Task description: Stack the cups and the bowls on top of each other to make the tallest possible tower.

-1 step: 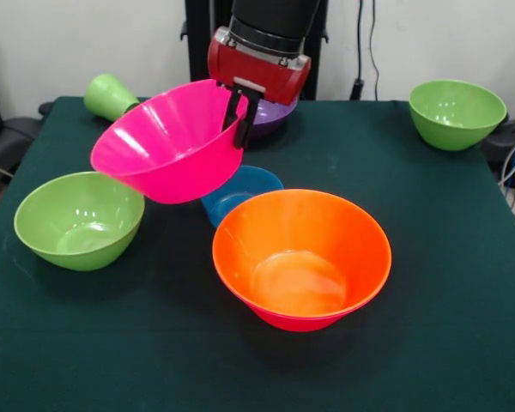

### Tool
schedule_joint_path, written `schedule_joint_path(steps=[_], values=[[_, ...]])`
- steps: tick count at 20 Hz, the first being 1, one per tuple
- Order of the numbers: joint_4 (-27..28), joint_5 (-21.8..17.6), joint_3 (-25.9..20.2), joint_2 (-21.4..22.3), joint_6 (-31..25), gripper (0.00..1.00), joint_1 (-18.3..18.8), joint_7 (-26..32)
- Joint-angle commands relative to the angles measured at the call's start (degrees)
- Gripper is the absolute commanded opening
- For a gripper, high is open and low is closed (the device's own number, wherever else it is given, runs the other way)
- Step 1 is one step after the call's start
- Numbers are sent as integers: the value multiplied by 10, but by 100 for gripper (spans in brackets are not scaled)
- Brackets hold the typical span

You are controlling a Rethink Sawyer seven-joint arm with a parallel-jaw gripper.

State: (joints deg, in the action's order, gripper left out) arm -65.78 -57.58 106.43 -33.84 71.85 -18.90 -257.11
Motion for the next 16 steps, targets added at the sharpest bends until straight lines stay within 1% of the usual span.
schedule_joint_path(steps=[1,5,11,16], values=[[18,32,-78,-17,-69,0,-7,-200],[23,31,-86,-12,-84,0,-8,-199],[29,30,-99,-1,-88,0,-2,-208],[26,29,-100,3,-74,0,1,-216]])
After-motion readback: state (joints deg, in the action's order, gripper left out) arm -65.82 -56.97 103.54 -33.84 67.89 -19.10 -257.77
